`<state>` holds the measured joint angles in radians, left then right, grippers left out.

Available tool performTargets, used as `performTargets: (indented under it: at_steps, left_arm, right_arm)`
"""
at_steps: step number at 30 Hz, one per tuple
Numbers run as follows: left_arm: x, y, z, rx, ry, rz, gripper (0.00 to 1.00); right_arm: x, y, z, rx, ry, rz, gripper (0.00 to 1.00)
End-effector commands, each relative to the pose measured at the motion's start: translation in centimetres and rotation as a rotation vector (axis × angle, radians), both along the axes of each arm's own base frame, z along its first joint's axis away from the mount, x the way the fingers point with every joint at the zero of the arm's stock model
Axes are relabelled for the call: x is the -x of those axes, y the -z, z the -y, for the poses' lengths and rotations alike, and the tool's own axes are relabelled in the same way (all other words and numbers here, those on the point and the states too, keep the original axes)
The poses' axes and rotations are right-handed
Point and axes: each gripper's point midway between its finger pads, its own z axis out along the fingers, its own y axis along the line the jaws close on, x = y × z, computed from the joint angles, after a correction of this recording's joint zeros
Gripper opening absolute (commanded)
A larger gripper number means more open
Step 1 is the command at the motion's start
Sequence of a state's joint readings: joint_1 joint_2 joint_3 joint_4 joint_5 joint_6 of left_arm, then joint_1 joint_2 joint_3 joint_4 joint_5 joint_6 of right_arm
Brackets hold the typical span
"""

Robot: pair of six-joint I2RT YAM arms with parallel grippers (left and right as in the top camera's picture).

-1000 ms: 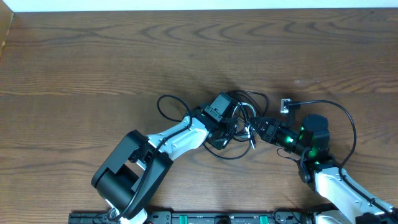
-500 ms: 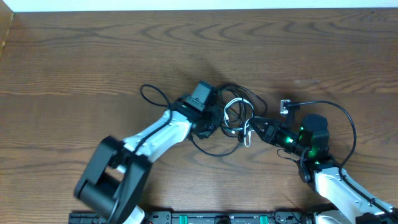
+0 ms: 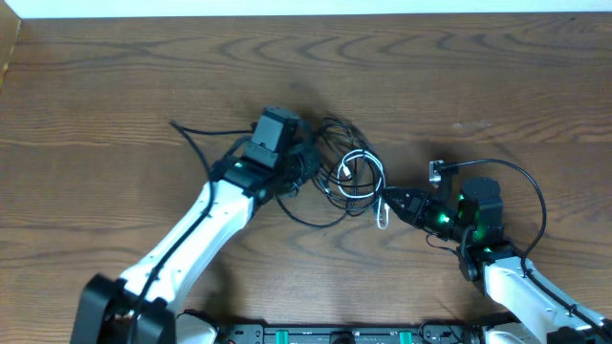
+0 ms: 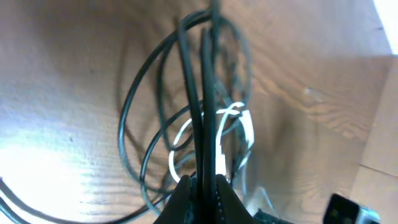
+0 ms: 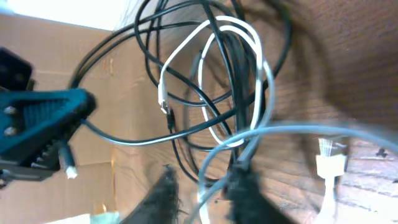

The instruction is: Untangle cables

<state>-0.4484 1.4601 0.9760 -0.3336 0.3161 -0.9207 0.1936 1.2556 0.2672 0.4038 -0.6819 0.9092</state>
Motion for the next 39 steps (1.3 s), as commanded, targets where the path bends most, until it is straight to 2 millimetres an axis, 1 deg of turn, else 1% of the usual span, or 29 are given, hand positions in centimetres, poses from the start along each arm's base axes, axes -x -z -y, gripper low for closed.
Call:
performTargets:
  at_steps: [1,3,5,6,7,8,9,11,13,15,18,22,26,28,34,37,39]
  left_arm:
    - [-0.1,-1.3,-0.9,-0.014,0.037,0.069,0.07]
    - [-0.3,-1.7,-1.4,-0.011,0.024,0.077,0.07]
    - [-0.2,-1.4,-1.4,-0.014,0.023,0.066,0.08]
    - [0.0,-1.1,-1.5,-0.015,0.015,0.045,0.11]
    - [0.3,-0.7,-1.5,-0.016,0.006,0.019,0.17]
    - [0.6,-0.2,-1.6,-0.019,-0.006,-0.014,0.27]
    - [1.0,0.4,-1.6,-0.022,-0.018,-0.046,0.4]
    - [1.6,1.4,-1.7,-0.032,-0.032,-0.101,0.72]
    - [2.0,2.3,-1.6,-0.041,-0.038,-0.143,0.88]
    - [2.6,3.4,-1.4,-0.049,-0.055,-0.194,0.9]
    - [3.4,5.0,-1.2,-0.049,-0.118,-0.29,0.91]
    - [4.7,7.3,-0.3,-0.042,-0.215,-0.427,0.91]
    - [5.7,9.4,0.5,-0.057,-0.273,-0.518,0.91]
    - [5.8,10.3,0.5,-0.065,-0.304,-0.55,0.96]
    - [5.8,13.2,-0.4,-0.099,-0.365,-0.615,0.98]
    - [5.0,13.8,-0.2,-0.077,-0.371,-0.611,0.98]
    - [4.4,13.8,0.0,-0.054,-0.369,-0.595,0.98]
  right_arm:
    - [-0.2,-0.5,0.0,-0.001,-0.009,0.023,0.41]
    - [-0.2,-0.5,0.0,-0.001,-0.009,0.021,0.44]
    - [-0.2,-0.5,0.0,0.0,-0.008,0.02,0.48]
    - [-0.2,-0.5,0.0,0.0,-0.008,0.02,0.5]
    - [-0.2,-0.5,0.0,0.0,-0.008,0.02,0.51]
    - [-0.2,-0.5,0.0,0.0,-0.008,0.02,0.52]
    - [-0.2,-0.5,0.0,0.0,-0.008,0.02,0.53]
    - [-0.2,-0.5,0.0,0.0,-0.008,0.02,0.56]
    - [-0.2,-0.5,0.0,0.0,-0.008,0.02,0.59]
    - [-0.2,-0.5,0.0,0.001,-0.007,0.02,0.63]
    - [-0.2,-0.4,0.0,0.001,-0.008,0.018,0.65]
    - [0.0,-0.1,0.1,0.006,-0.005,0.0,0.68]
    - [0.3,0.3,0.1,0.01,-0.005,-0.021,0.69]
    - [0.3,0.3,0.1,0.011,-0.005,-0.025,0.69]
    - [0.4,0.4,0.1,0.011,-0.006,-0.03,0.71]
    - [0.4,0.4,0.1,0.013,-0.007,-0.028,0.71]
    - [0.4,0.4,0.1,0.013,-0.008,-0.029,0.71]
